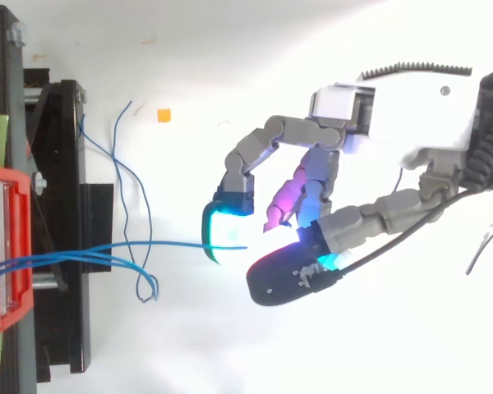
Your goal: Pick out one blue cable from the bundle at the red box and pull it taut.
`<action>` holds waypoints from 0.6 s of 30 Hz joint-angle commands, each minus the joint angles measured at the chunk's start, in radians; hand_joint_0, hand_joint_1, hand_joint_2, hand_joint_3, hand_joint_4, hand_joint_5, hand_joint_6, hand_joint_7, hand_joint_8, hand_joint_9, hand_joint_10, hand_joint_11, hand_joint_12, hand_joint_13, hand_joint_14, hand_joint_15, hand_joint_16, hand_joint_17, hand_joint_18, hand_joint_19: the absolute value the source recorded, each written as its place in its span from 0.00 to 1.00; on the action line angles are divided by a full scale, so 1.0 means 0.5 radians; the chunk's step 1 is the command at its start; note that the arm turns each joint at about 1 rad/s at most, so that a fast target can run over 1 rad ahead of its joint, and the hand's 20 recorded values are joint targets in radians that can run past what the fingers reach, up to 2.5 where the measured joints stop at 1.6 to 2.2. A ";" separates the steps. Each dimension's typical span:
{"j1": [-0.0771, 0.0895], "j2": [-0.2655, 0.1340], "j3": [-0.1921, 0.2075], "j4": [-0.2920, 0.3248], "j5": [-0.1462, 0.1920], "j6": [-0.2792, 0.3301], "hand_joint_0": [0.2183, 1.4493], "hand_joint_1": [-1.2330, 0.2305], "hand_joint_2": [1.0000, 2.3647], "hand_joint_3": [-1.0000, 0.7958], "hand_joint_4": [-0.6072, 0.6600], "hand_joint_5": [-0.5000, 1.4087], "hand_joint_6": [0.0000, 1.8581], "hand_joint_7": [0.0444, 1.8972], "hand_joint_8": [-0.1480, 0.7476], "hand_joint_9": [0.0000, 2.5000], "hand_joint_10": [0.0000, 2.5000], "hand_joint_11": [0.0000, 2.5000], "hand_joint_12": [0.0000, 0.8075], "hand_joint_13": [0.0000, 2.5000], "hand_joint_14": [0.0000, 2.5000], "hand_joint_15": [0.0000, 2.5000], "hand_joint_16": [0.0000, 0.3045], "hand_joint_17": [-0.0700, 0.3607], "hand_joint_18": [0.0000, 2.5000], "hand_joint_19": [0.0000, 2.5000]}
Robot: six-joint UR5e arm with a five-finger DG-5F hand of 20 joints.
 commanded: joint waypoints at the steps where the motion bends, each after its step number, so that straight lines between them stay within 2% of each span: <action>1: -0.002 0.000 -0.001 0.036 -0.002 0.000 0.36 0.25 0.01 0.54 0.50 0.23 0.49 0.50 0.55 0.63 0.01 0.44 0.55 0.42 0.01 0.23 0.21 0.49 0.42 0.31; 6: 0.001 0.000 0.002 0.103 -0.005 0.000 0.36 0.25 0.01 0.54 0.50 0.23 0.49 0.50 0.55 0.64 0.01 0.44 0.55 0.42 0.01 0.23 0.21 0.49 0.42 0.31; 18: 0.001 0.000 -0.001 0.103 0.004 0.000 0.36 0.25 0.01 0.54 0.51 0.23 0.49 0.49 0.55 0.64 0.01 0.43 0.55 0.43 0.01 0.23 0.21 0.49 0.42 0.30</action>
